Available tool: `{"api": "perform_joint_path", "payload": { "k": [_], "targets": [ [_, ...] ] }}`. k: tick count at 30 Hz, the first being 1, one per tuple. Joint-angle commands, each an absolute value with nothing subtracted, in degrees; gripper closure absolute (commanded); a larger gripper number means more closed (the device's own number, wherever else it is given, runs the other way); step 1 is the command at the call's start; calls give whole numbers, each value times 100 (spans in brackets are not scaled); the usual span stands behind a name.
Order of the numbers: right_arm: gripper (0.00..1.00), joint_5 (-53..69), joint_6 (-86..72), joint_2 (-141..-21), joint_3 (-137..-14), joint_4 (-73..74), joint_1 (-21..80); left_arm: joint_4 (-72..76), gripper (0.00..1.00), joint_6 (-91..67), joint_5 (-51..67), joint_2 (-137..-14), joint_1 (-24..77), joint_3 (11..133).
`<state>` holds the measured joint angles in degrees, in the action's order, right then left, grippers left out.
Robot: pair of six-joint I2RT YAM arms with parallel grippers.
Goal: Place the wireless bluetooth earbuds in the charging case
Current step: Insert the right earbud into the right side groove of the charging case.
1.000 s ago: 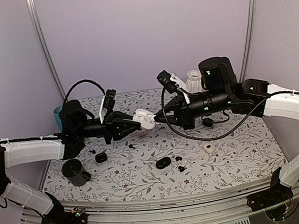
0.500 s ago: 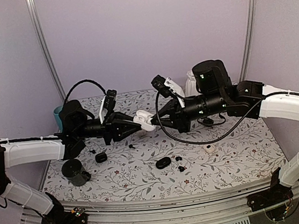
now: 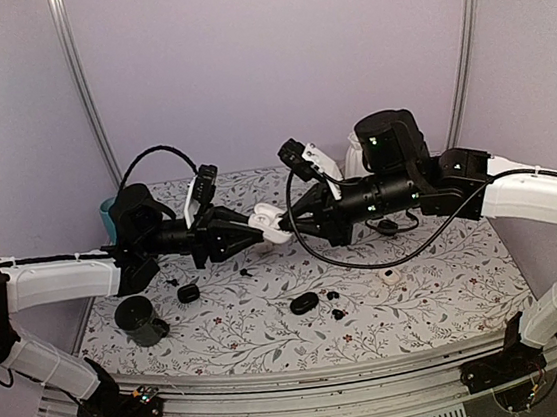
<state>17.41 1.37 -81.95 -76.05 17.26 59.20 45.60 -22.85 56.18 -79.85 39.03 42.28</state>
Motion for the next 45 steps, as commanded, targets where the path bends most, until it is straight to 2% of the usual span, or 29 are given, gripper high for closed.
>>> {"api": "perform_joint_path", "payload": {
  "k": [1, 18, 33, 45],
  "targets": [
    [95, 1635, 240, -8374, -7822, 1837, 6020, 4885, 100, -2388, 5610, -7989, 3991, 4363],
    [94, 1276, 299, -8456, -7848, 2021, 6054, 5370, 100, -2573, 5494, -7867, 3990, 4273],
    [82, 1025, 299, -8515, -8085, 2146, 6088, 5680, 100, -2584, 5186, -7736, 3999, 4000],
    [82, 1024, 260, -8504, -8195, 2204, 6096, 6302, 100, -2805, 4722, -7739, 3994, 3626]
  ]
}}
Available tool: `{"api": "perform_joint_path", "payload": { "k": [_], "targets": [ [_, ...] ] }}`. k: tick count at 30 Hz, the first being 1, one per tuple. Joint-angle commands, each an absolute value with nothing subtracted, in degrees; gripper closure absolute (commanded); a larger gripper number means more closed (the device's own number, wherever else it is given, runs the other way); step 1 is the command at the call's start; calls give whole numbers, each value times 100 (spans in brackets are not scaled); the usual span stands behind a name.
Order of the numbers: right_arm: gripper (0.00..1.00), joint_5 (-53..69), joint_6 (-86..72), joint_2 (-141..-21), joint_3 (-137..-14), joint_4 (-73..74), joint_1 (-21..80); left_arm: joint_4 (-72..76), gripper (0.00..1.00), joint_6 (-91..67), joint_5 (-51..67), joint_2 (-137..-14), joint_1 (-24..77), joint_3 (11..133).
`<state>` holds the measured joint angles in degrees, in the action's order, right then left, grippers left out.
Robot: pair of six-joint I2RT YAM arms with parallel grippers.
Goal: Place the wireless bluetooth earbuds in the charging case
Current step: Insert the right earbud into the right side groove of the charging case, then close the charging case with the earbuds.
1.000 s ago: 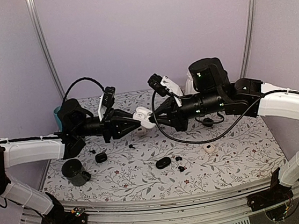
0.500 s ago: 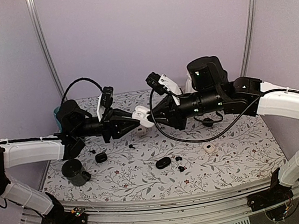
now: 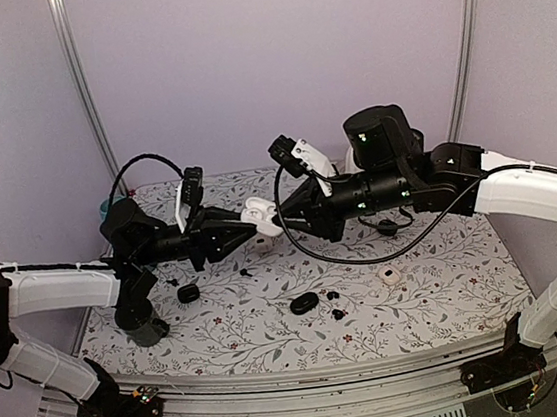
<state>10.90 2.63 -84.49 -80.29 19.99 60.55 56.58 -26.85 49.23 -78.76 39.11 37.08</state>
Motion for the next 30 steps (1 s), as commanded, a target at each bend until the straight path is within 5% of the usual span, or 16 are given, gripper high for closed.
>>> {"api": "perform_joint_path", "payload": {
  "k": [1, 30],
  "targets": [
    [78, 1052, 249, -8497, -8206, 2192, 6104, 6302, 100, -2808, 4694, -7750, 3998, 3615],
    [36, 1638, -1298, -7919, -7650, 1129, 5348, 6481, 100, -2874, 4617, -7734, 4033, 3584]
  ]
}}
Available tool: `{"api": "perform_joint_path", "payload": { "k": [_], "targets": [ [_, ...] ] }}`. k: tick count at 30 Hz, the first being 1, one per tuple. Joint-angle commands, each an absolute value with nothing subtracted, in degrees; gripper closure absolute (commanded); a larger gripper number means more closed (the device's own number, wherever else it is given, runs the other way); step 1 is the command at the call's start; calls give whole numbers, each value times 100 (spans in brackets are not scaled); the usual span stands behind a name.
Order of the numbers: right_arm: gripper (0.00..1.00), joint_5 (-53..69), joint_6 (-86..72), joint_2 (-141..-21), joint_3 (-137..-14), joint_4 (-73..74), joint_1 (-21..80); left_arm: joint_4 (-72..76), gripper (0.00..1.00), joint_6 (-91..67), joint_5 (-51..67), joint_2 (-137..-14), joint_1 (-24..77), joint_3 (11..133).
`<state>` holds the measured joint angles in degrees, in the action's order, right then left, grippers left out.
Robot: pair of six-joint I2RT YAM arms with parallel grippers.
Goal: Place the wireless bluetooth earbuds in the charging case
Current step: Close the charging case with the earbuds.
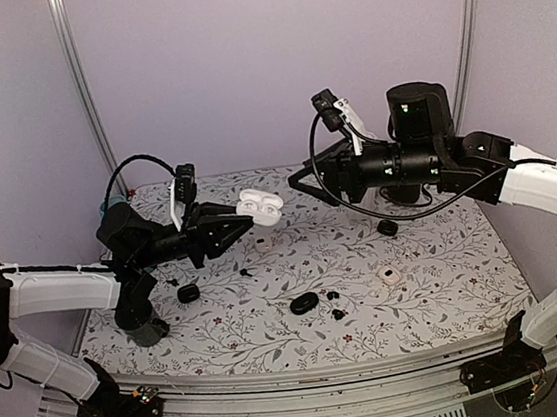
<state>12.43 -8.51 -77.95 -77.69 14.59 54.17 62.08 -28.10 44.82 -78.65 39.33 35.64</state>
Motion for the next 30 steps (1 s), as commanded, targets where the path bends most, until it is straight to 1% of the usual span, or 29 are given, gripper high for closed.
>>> {"api": "perform_joint_path", "payload": {
  "k": [1, 5, 7, 11, 19, 30],
  "targets": [
    [34, 1734, -1405, -7956, -7647, 1077, 5319, 6480, 100, -2884, 4633, -7727, 4038, 3592],
    [33, 1889, -1892, -8137, -7623, 792, 5162, 6500, 100, -2886, 4706, -7731, 4064, 3628],
    [34, 1873, -2224, -8228, -7629, 762, 5049, 6514, 100, -2894, 4722, -7725, 4071, 3641],
    [36, 1892, -2410, -8397, -7629, 777, 4935, 6532, 100, -2909, 4750, -7709, 4117, 3656],
    [37, 2839, -2143, -8825, -7900, 983, 4931, 6498, 100, -2915, 4743, -7710, 4172, 3709],
    [37, 3369, -1820, -8404, -7639, 598, 4945, 6130, 100, -2819, 4506, -7751, 4175, 3745]
  ]
}}
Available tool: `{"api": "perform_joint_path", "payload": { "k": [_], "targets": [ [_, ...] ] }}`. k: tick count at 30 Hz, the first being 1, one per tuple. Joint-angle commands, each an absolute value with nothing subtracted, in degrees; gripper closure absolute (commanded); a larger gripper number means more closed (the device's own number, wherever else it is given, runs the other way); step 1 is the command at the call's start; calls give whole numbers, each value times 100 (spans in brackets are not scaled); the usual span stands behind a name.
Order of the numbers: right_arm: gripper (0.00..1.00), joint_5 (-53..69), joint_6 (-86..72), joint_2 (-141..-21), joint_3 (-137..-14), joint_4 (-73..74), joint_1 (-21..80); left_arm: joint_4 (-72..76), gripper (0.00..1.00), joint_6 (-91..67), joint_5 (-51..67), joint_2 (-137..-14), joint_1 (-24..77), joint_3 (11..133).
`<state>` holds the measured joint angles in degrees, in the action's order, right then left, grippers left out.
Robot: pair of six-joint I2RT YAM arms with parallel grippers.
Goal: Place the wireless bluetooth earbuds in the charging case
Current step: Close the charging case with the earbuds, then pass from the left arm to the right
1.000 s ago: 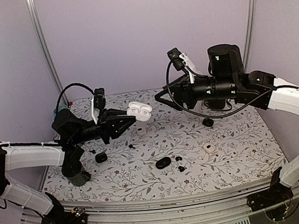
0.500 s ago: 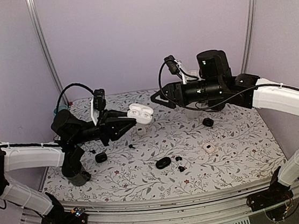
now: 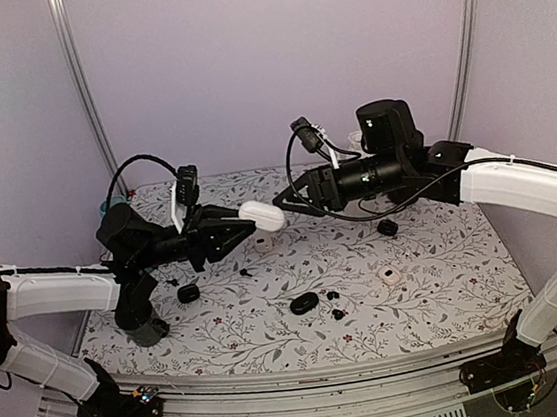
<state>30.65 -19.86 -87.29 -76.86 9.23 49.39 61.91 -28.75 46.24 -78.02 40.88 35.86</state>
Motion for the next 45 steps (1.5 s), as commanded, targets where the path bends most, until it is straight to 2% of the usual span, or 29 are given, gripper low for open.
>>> {"api": "perform_joint_path", "payload": {
  "k": [1, 10, 22, 45],
  "targets": [
    [37, 3406, -1803, -8383, -7619, 571, 4946, 6123, 100, -2815, 4501, -7761, 4175, 3752],
    [37, 3281, -1673, -8298, -7538, 655, 4948, 6052, 100, -2804, 4535, -7816, 4175, 3845],
    [38, 3412, -1461, -7954, -6982, -118, 5206, 6192, 100, -3120, 4496, -7978, 4175, 3930],
    [59, 3492, -1929, -8270, -6697, -920, 5238, 6783, 100, -3793, 4383, -8198, 4191, 4044]
  ]
}}
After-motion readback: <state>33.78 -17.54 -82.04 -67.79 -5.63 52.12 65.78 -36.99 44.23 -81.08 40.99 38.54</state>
